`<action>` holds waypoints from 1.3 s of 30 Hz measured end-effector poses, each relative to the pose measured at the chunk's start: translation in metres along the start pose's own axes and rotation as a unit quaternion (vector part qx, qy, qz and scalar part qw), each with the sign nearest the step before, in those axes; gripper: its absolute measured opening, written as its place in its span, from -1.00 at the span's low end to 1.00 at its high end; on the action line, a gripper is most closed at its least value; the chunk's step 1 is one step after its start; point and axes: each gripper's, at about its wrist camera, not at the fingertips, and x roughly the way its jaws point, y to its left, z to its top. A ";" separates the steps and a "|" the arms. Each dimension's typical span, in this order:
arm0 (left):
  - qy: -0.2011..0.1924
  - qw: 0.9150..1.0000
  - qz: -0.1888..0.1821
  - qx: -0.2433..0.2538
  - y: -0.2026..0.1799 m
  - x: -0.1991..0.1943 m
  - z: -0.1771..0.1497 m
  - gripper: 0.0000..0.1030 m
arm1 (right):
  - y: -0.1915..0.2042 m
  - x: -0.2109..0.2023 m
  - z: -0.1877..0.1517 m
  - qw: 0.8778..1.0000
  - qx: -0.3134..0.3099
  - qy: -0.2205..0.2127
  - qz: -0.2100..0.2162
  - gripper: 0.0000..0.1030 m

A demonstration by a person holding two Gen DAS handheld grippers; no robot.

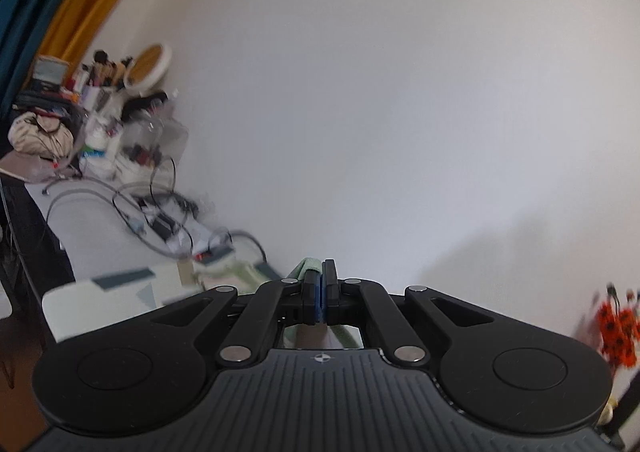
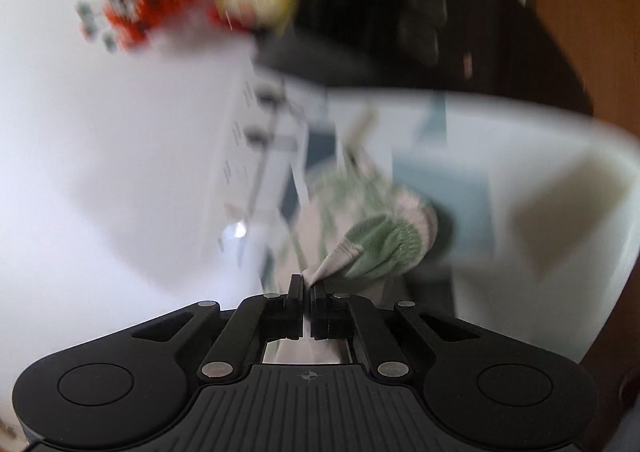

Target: Fold clothes

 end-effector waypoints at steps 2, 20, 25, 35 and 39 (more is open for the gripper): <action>0.021 1.000 0.000 -0.005 0.000 0.001 -0.013 -0.99 | 0.001 -0.017 0.013 1.000 0.002 -0.020 -0.006 -0.95; -0.067 0.996 -0.045 -0.023 -0.050 0.040 0.018 -0.99 | 0.017 0.001 0.031 0.998 -0.041 0.023 -0.041 -0.95; -0.078 0.995 -0.048 -0.031 -0.057 0.116 0.028 -0.99 | 0.043 0.060 0.041 0.999 -0.030 0.021 -0.007 -0.95; 0.072 0.996 0.023 -0.055 -0.020 0.296 -0.020 -0.98 | 0.062 0.168 0.036 0.996 -0.052 -0.032 -0.065 -0.95; 0.090 0.994 0.011 -0.062 -0.018 0.347 -0.020 -0.98 | 0.066 0.182 0.032 0.993 -0.047 -0.070 -0.087 -0.95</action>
